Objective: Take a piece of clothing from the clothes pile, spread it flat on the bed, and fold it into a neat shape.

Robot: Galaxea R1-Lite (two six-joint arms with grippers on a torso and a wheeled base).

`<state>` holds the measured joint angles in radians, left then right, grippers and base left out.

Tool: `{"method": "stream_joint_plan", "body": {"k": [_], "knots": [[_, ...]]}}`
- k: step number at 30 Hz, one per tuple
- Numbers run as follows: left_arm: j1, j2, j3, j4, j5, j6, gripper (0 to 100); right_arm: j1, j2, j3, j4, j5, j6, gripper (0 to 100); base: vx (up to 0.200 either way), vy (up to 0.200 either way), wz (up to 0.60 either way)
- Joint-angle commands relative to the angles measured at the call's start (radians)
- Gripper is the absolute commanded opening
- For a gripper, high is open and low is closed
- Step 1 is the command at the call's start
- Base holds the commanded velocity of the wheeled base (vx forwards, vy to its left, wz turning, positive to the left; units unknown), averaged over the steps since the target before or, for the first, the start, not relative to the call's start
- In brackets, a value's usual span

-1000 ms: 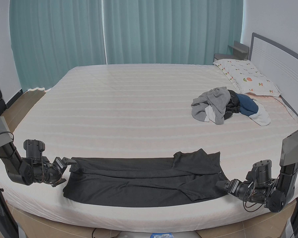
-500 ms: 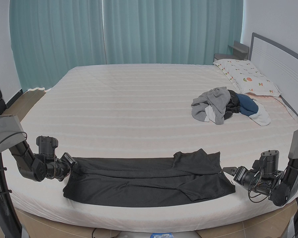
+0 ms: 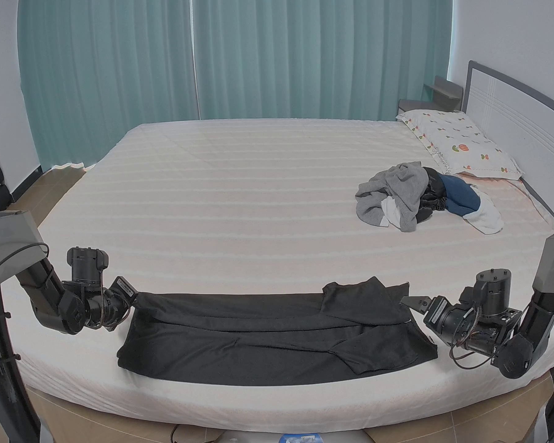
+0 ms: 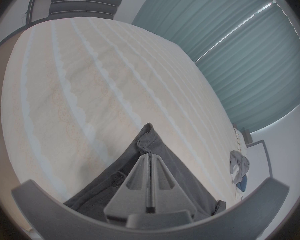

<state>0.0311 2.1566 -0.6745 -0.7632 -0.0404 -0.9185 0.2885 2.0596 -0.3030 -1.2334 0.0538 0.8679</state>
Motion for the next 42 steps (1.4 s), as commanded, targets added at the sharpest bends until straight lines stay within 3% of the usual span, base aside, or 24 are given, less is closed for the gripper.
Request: {"method": "stream_joint_plan", "body": {"k": [1,4,7,11,19,23,42], "knots": [[-0.002,-0.050,0.003,-0.041,-0.001,-0.043,0,0.052,0.044,-0.166,0.124,-0.022,0.089,100,0.000,0.000,0.00],[0.000,-0.061,0.009,-0.056,-0.001,-0.051,0,0.055,0.051,-0.248,0.216,-0.032,0.143,100,0.000,0.000,0.00],[0.000,-0.063,0.009,-0.059,-0.001,-0.060,0,0.069,0.070,-0.381,0.407,-0.035,0.237,100,0.000,0.000,0.00],[0.000,-0.060,0.009,-0.059,-0.003,-0.063,0,0.087,0.076,-0.423,0.491,-0.035,0.304,100,0.000,0.000,0.00],[0.000,-0.052,0.006,-0.062,-0.001,-0.077,0,0.095,0.148,-0.447,0.482,-0.040,0.307,100,0.000,0.000,0.00],[0.000,-0.052,0.007,-0.062,-0.001,-0.079,0,0.090,0.174,-0.481,0.483,-0.077,0.307,100,0.000,0.000,0.00],[0.006,-0.052,0.006,-0.062,-0.004,-0.088,0,0.090,0.171,-0.472,0.496,-0.120,0.307,100,0.000,0.000,0.00]]}}
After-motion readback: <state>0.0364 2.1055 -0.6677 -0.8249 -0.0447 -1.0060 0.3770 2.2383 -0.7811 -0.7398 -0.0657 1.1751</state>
